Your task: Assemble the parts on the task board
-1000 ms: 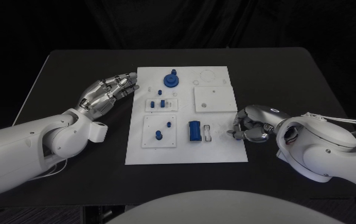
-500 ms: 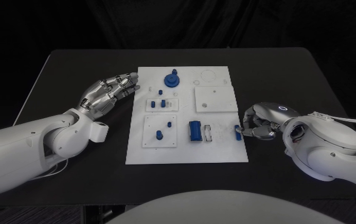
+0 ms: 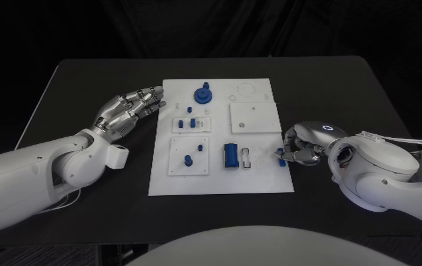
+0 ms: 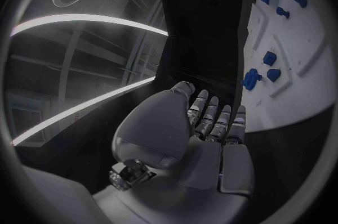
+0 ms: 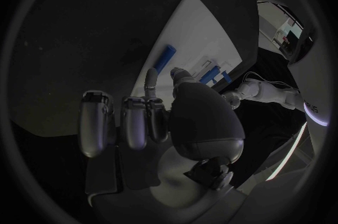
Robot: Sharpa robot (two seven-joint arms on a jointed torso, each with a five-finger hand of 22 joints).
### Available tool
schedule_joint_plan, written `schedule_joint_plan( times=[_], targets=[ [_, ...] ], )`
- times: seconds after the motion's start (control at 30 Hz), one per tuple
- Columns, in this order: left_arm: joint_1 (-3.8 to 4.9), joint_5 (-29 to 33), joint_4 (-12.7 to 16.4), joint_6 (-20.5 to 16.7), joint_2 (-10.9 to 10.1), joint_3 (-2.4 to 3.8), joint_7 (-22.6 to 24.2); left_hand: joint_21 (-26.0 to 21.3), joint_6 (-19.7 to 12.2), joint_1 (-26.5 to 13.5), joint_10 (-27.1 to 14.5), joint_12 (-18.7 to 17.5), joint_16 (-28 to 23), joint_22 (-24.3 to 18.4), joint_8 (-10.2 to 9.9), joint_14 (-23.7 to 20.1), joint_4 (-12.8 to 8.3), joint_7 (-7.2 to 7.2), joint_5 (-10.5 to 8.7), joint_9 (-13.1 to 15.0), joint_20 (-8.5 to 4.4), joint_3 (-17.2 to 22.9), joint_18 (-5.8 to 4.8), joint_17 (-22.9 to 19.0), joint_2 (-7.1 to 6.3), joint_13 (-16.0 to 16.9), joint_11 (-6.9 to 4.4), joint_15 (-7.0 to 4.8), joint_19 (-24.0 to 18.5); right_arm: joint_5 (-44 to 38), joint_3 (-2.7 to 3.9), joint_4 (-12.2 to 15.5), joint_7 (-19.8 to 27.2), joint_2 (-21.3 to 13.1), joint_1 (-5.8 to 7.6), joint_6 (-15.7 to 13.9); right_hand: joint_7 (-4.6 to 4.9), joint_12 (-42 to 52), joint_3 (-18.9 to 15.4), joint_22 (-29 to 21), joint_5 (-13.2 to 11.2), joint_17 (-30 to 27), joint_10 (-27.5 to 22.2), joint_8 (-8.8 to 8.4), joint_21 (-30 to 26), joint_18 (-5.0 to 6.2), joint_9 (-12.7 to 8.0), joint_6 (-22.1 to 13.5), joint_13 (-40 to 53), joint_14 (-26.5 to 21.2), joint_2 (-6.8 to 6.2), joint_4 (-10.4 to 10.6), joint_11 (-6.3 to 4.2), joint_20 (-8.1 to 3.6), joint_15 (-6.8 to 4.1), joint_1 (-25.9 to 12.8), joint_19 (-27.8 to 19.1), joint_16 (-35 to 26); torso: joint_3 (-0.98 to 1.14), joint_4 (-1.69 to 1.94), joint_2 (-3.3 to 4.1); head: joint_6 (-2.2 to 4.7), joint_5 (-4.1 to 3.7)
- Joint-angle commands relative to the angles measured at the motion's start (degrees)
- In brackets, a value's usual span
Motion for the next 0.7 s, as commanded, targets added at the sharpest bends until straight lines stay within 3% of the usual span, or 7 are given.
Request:
schedule_joint_plan(
  times=[0.03, 0.17, 0.3, 0.43, 0.7],
  targets=[
    [-0.10, -0.27, -0.05, 0.45, 0.13, 0.04, 0.41, 0.33, 0.20, 0.46, 0.21, 0.10, 0.20, 0.05, 0.17, 0.34, 0.08, 2.56, 0.32, 0.06, 0.04, 0.36, -0.98, 0.05, -0.06, 0.04, 0.03, 0.10, 0.30, -0.24, 0.00, -0.31, -1.44, 0.38, -0.05, 0.89, 0.09, 0.16, -0.28, 12.90, -0.32, 12.86, 5.98, -0.43, -0.36, -0.60, -0.14, 0.28, 15.07, 5.57, 0.04, 0.02, 0.43, 0.40, 0.45, -0.59, 3.34, -0.35, 0.00, -0.06, -0.01, -0.01, 0.16],
    [-0.10, -0.27, -0.14, 0.51, 0.18, 0.04, 0.34, 0.32, 0.27, 0.48, 0.21, 0.11, 0.21, 0.02, 0.19, 0.35, 0.07, 2.56, 0.35, 0.07, 0.03, 0.41, -0.99, 0.05, -0.05, 0.04, 0.02, 0.09, 0.30, 0.68, 0.00, -0.82, -1.44, 0.91, -0.05, 1.38, 0.12, 0.16, -0.02, 12.89, 0.05, 12.94, 5.98, -1.04, -0.40, -0.58, -0.69, 0.13, 15.07, 5.58, 0.50, -0.12, 0.46, 0.43, 0.48, -0.39, 3.32, -0.32, -0.01, -0.05, -0.02, -0.01, 0.15],
    [-0.12, -0.27, -0.26, 0.66, 0.29, 0.04, 0.25, 0.32, 0.29, 0.50, 0.23, 0.14, 0.20, 0.01, 0.20, 0.35, 0.06, 2.56, 0.37, 0.07, 0.03, 0.45, -0.99, 0.04, -0.04, 0.04, 0.02, 0.09, 0.30, 1.10, 0.00, -1.36, -1.43, 1.60, -0.06, 1.82, 0.18, 0.16, 0.92, 12.87, 4.04, 12.85, 5.98, -2.49, -0.43, -0.57, -2.27, 0.34, 15.07, 5.57, 0.27, -0.67, 0.50, 0.47, 0.50, 1.76, 3.28, -0.35, -0.04, -0.05, -0.04, -0.01, 0.14],
    [-0.15, -0.27, -0.35, 0.77, 0.41, 0.04, 0.13, 0.32, 0.26, 0.51, 0.21, 0.11, 0.17, -0.03, 0.19, 0.34, 0.06, 2.57, 0.38, 0.07, 0.03, 0.48, -0.99, 0.04, -0.03, 0.03, 0.02, 0.08, 0.29, 1.24, 0.00, -1.93, -1.44, 2.27, -0.06, 2.27, 0.28, 0.16, 1.65, 12.88, 6.41, 12.83, 5.98, -3.48, -0.40, -0.58, -3.46, 0.62, 15.07, 5.56, -0.03, -0.88, 0.58, 0.51, 0.56, 3.11, 3.29, -0.36, -0.06, 0.02, -0.07, -0.01, 0.05],
    [-0.24, -0.27, -0.42, 0.95, 0.50, 0.04, -0.04, 0.32, 0.44, 0.53, 0.24, 0.15, 0.18, -0.04, 0.24, 0.34, 0.05, 2.60, 0.42, 0.09, 0.02, 0.56, -1.00, 0.03, 0.01, 0.04, 0.05, 0.07, 0.29, 1.34, 0.00, -3.03, -1.49, 3.88, -0.09, 3.75, 0.58, 0.16, 2.09, 12.77, 7.53, 12.50, 5.98, -4.67, -0.69, -0.51, -4.61, 0.41, 15.07, 5.49, -0.34, -0.79, 0.81, 0.62, 0.72, 3.62, 3.15, -0.50, -0.08, -0.04, -0.07, -0.01, 0.22]
  ],
)
